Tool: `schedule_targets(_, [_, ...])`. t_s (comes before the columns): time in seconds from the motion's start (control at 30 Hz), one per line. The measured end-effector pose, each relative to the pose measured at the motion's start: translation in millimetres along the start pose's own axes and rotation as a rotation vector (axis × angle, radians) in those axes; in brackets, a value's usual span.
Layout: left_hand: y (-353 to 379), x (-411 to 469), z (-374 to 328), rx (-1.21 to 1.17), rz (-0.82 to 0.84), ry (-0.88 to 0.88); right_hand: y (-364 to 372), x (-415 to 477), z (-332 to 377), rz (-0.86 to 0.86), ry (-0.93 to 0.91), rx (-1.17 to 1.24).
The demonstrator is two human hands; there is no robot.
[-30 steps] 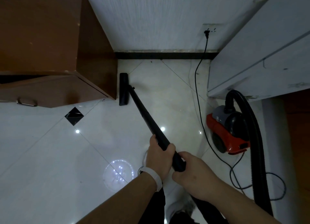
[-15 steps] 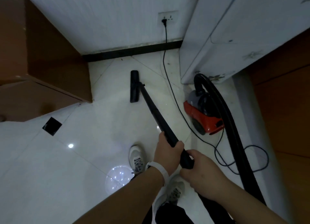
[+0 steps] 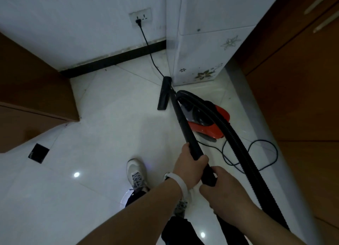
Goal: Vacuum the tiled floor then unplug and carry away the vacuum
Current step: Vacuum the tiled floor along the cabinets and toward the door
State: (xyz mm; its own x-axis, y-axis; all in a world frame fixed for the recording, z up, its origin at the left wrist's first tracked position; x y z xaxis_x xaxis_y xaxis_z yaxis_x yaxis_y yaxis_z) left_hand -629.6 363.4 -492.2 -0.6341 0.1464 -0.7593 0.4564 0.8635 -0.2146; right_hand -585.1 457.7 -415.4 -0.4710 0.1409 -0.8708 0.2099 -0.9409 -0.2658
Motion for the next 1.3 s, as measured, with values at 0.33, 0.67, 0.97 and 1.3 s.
schedule_targets(0.33, [36, -29, 11, 0.013, 0.042, -0.009, -22, -29, -26, 0.050, 0.111, 0.050])
schedule_targets(0.67, [47, -37, 7, 0.095, 0.103, 0.012, -29, -41, -39, 0.006, 0.182, 0.135])
schedule_targets(0.97, [28, -29, 7, 0.147, 0.111, 0.027, -15, -38, -29, 0.010, 0.147, 0.239])
schedule_targets(1.3, [-2, -32, 36, 0.112, 0.015, 0.008, 22, -35, -20, 0.032, 0.083, 0.136])
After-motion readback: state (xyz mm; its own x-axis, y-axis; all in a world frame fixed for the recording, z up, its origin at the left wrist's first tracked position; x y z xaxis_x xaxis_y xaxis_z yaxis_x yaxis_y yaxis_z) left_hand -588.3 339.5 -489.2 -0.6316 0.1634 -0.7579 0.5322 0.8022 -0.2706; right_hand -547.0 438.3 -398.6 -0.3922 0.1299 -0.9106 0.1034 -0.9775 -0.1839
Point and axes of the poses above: each hand's wrist, its own x-axis towards the middle knuckle, its own y-axis out of the palm, z = x × y, the point moved 1 cm from there along x, towards the middle knuckle, and after that the axes turned 13 degrees about x, right-handed, at the moved point
